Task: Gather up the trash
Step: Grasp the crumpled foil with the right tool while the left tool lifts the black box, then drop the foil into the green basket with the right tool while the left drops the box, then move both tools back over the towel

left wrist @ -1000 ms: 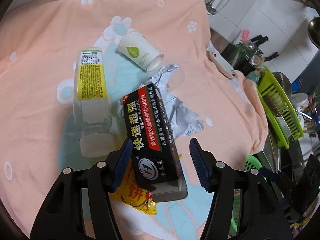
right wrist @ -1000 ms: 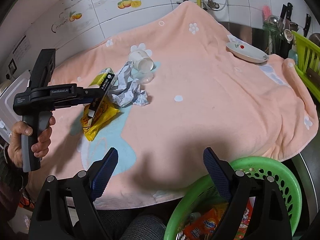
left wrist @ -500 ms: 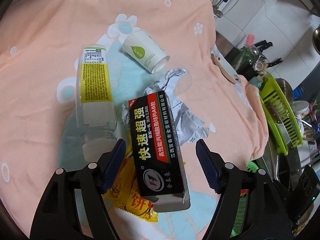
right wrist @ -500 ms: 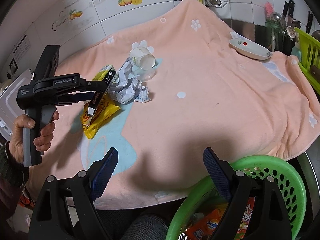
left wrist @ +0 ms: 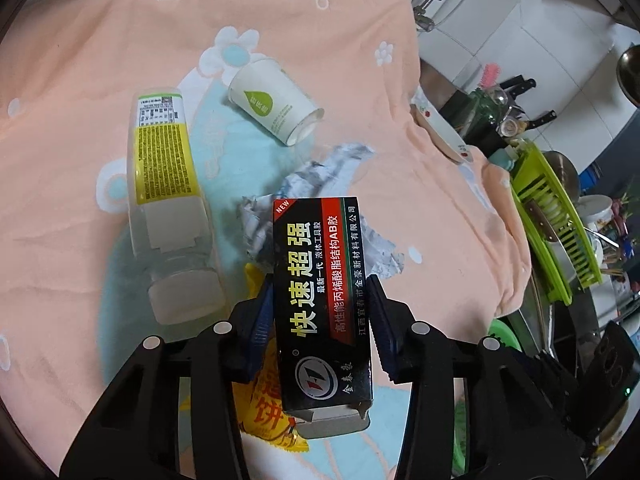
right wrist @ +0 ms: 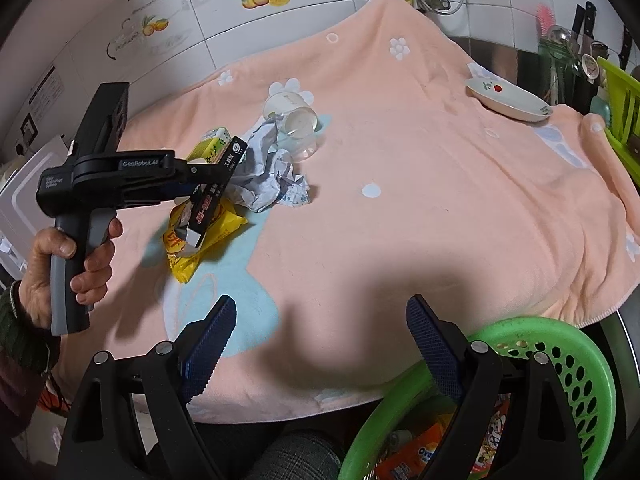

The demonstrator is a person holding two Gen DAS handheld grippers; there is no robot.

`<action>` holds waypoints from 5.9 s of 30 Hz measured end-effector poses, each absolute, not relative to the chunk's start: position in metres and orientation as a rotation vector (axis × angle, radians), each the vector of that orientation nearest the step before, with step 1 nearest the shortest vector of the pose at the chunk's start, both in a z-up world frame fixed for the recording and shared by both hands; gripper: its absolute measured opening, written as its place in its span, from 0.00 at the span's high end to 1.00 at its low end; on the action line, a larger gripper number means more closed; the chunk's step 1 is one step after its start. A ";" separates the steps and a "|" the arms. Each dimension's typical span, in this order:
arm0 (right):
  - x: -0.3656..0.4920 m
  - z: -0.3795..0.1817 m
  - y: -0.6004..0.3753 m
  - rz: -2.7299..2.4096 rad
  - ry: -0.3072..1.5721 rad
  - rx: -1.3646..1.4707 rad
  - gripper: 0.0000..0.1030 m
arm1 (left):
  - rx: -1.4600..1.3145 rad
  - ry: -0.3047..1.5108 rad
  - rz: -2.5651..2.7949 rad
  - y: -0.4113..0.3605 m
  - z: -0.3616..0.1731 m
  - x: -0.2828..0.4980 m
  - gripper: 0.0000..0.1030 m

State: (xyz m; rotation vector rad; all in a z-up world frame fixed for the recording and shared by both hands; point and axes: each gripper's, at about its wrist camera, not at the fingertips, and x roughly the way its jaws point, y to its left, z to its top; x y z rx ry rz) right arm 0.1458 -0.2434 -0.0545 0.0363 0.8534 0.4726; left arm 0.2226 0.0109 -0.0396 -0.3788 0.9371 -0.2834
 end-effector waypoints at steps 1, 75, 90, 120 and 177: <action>0.147 -0.054 -0.242 0.473 0.854 0.038 0.19 | -0.384 0.927 -0.289 0.012 -0.037 0.220 0.57; 0.150 0.003 -0.272 0.367 0.691 0.171 0.88 | -0.339 0.815 -0.515 -0.028 0.008 0.118 0.57; 0.052 -0.046 -0.392 0.099 0.818 0.083 0.87 | -0.235 0.907 -0.720 -0.141 -0.007 0.107 0.57; 0.002 -0.072 -0.452 0.033 0.816 0.207 0.49 | -0.117 1.152 -0.832 -0.270 -0.078 0.094 0.56; 0.145 -0.037 -0.214 0.473 0.809 0.024 0.26 | -0.344 0.981 0.024 0.074 -0.033 0.249 0.20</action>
